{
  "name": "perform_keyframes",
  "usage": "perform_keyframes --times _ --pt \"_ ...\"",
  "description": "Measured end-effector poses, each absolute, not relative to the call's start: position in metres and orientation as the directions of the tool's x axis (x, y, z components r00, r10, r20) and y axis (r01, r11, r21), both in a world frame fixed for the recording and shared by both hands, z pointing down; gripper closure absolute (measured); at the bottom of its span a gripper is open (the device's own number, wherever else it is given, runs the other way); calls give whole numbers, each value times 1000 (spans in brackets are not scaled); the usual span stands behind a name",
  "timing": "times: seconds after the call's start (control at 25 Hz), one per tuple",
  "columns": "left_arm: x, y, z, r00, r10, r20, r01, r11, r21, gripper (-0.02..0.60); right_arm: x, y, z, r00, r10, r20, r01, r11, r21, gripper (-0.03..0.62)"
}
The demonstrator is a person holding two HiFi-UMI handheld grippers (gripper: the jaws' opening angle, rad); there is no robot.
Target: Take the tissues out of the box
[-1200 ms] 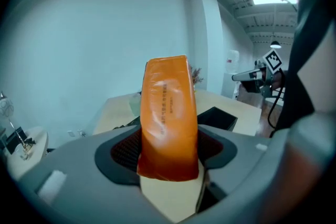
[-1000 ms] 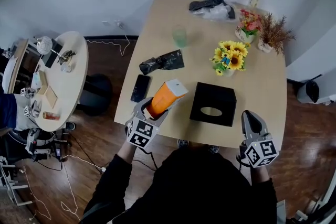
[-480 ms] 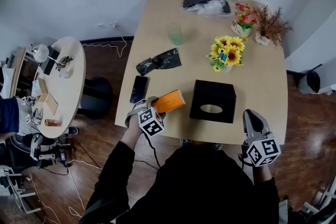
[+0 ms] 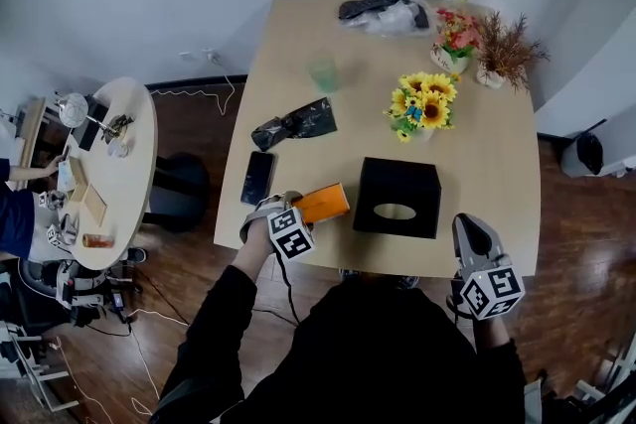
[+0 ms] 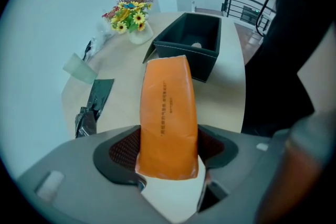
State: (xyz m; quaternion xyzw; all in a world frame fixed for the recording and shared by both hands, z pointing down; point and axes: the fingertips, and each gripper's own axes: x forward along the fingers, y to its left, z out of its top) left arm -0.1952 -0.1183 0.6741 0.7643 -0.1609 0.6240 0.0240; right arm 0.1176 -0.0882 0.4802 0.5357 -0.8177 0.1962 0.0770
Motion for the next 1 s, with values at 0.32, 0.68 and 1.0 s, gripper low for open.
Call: perform_keyframes --times 0.32,0.68,1.0 --pt "-198 -121 678 173 -232 957 -300 -938 -173 254 121 -92 482 -424 -841 336 -902 359 -239 580" --pt "-179 -131 583 400 -452 797 -578 -800 -164 204 107 -100 481 -461 -821 337 -885 400 -237 580" --pt "-115 -126 446 608 -667 431 -716 -695 -65 212 96 -103 481 -490 -807 330 -870 431 -241 580"
